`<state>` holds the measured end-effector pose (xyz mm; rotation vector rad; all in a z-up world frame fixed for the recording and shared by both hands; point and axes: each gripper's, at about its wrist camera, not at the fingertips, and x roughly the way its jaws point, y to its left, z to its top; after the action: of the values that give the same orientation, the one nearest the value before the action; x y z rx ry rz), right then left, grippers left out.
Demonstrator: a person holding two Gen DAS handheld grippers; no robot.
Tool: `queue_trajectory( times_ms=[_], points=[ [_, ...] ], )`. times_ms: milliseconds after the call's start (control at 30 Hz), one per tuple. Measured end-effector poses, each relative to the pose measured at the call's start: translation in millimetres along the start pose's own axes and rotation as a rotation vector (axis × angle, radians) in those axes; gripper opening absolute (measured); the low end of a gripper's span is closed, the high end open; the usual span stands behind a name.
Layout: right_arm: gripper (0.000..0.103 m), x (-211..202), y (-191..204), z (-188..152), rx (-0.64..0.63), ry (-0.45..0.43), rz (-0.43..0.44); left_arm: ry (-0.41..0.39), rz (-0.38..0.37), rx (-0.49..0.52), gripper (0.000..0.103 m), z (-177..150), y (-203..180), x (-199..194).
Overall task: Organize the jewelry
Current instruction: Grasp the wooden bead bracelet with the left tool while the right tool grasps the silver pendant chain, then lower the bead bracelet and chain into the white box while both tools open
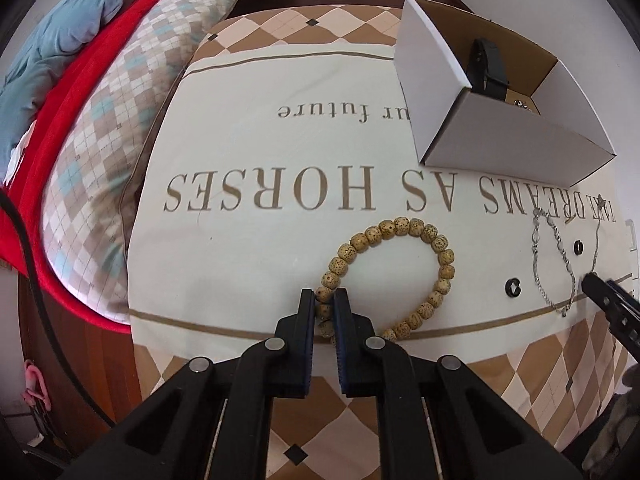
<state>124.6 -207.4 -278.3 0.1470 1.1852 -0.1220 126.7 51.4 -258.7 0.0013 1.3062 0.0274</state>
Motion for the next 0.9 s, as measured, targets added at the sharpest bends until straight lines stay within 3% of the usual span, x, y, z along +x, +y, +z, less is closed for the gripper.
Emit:
queue_trajectory(
  times_ms=[33,167,233,367,500,900],
  points=[
    [0.064,0.4,2.7,0.7,-0.009,-0.010,-0.013,0.000,0.000,-0.001,0.007,-2.2,-0.2,-0.4],
    [0.024,-1.5,7.9,1.7,-0.039,-0.040,-0.061,-0.003,0.004,0.004,0.007,-5.2,-3.9,-3.0],
    [0.013,-2.6,6.8,0.3,-0.040,-0.043,-0.067,-0.005,0.008,0.005,0.007,-8.1,-7.3,-4.8],
    [0.013,-5.7,2.0,-6.2,-0.035,-0.050,-0.050,-0.004,0.005,0.003,0.007,0.7,-4.6,-1.3],
    [0.012,-17.2,-14.5,-7.6,0.037,-0.054,0.037,-0.029,-0.007,-0.006,0.007,1.3,-3.5,-13.4],
    [0.012,-102.1,-34.6,13.0,0.079,-0.143,0.217,-0.159,-0.079,-0.009,0.007,27.3,-9.0,-88.7]
  ],
)
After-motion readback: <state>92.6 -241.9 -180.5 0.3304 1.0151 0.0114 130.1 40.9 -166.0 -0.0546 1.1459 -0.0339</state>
